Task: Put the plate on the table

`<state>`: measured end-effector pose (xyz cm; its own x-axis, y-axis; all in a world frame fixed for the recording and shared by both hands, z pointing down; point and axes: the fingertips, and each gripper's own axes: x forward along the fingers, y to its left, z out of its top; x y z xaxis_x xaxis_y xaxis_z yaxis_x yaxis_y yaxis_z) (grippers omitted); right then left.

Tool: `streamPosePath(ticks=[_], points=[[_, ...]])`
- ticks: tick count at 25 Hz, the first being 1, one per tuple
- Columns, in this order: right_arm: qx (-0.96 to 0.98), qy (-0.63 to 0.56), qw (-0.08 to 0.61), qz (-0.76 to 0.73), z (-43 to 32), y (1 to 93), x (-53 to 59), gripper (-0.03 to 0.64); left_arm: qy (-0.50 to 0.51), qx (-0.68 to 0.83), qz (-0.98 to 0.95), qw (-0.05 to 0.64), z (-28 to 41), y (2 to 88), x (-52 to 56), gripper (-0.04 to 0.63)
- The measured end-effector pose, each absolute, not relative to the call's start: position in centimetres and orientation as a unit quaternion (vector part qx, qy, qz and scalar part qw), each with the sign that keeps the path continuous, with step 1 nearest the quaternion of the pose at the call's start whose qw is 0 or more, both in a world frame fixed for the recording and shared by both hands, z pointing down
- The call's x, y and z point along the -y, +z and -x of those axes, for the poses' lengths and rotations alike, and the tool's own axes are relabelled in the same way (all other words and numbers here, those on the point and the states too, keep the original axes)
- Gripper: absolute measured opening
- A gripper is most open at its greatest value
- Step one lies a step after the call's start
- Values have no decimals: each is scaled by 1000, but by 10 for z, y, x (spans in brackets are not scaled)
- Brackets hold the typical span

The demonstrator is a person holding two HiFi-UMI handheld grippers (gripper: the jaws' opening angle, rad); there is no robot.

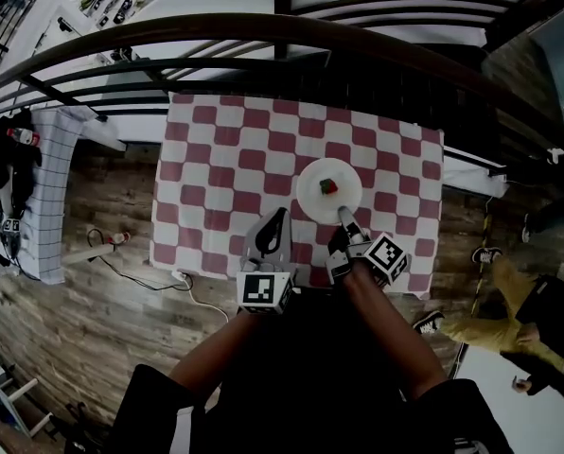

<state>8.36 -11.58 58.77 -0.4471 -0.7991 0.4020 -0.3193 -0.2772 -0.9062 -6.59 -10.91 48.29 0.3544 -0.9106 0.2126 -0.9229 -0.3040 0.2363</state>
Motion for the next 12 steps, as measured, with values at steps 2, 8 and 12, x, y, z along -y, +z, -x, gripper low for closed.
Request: streamPosePath(ticks=[2,8,12], points=[[-573,-631,185,490,-85,591,124,9,31,572,-803,163,65,485,116,11],[-569,-636,179,489,-87,604,131,9,38,577,-801,156,62,485,125,11],[-580,-631,165,489,-88,615,138,9,50,580,-797,158,59,487,132,11]])
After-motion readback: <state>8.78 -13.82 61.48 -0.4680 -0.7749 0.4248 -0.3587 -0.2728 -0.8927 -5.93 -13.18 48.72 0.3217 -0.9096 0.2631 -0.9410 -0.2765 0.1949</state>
